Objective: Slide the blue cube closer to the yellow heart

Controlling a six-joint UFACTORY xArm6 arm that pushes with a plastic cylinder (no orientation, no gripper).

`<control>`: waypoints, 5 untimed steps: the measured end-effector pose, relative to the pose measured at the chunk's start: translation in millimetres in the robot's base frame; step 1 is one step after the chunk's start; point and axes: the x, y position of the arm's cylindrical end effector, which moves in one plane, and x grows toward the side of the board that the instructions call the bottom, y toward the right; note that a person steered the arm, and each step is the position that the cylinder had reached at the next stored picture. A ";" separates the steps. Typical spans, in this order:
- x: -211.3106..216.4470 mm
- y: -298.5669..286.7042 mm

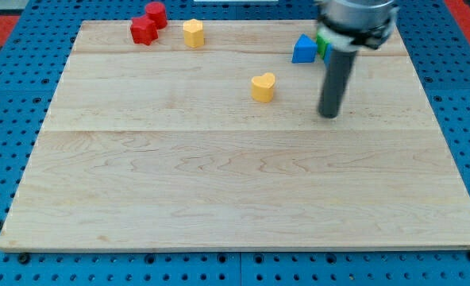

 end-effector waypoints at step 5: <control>-103.3 22.4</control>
